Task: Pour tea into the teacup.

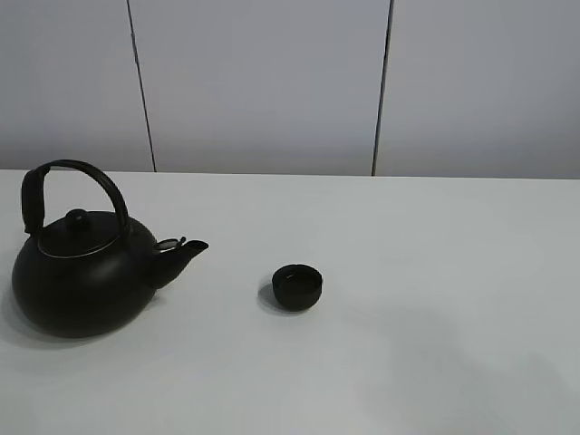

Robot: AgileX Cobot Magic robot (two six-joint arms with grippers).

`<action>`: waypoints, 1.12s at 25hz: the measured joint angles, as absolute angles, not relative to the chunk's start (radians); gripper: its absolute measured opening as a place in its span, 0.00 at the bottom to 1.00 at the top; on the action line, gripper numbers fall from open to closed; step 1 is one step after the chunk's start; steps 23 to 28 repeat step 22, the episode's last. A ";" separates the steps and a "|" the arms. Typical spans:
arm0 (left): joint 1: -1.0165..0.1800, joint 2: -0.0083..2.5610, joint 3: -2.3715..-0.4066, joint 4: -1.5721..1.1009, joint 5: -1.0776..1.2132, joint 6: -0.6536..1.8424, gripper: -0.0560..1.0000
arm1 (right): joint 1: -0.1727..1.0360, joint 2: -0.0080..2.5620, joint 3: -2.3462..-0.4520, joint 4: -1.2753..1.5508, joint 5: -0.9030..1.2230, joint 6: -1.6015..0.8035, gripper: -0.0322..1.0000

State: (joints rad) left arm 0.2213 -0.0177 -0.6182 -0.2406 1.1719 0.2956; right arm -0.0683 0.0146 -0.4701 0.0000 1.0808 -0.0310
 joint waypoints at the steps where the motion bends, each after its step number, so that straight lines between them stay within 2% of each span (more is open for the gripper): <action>1: 0.221 -0.018 -0.606 -0.229 1.171 0.293 0.31 | -0.068 0.015 -0.470 0.000 1.081 -0.031 0.51; 8: 0.221 -0.018 -0.508 -0.209 1.122 0.277 0.31 | -0.068 0.015 -0.470 0.000 1.080 -0.031 0.51; 16: 0.218 -0.017 -0.488 -0.201 1.134 0.270 0.31 | -0.068 0.015 -0.470 0.000 1.081 -0.031 0.51; 22: 0.093 -0.017 -0.486 -0.193 1.136 0.253 0.31 | -0.068 0.015 -0.470 0.000 1.081 -0.031 0.51; 28: 0.093 -0.017 -0.486 -0.193 1.136 0.253 0.31 | -0.068 0.015 -0.470 0.000 1.081 -0.031 0.51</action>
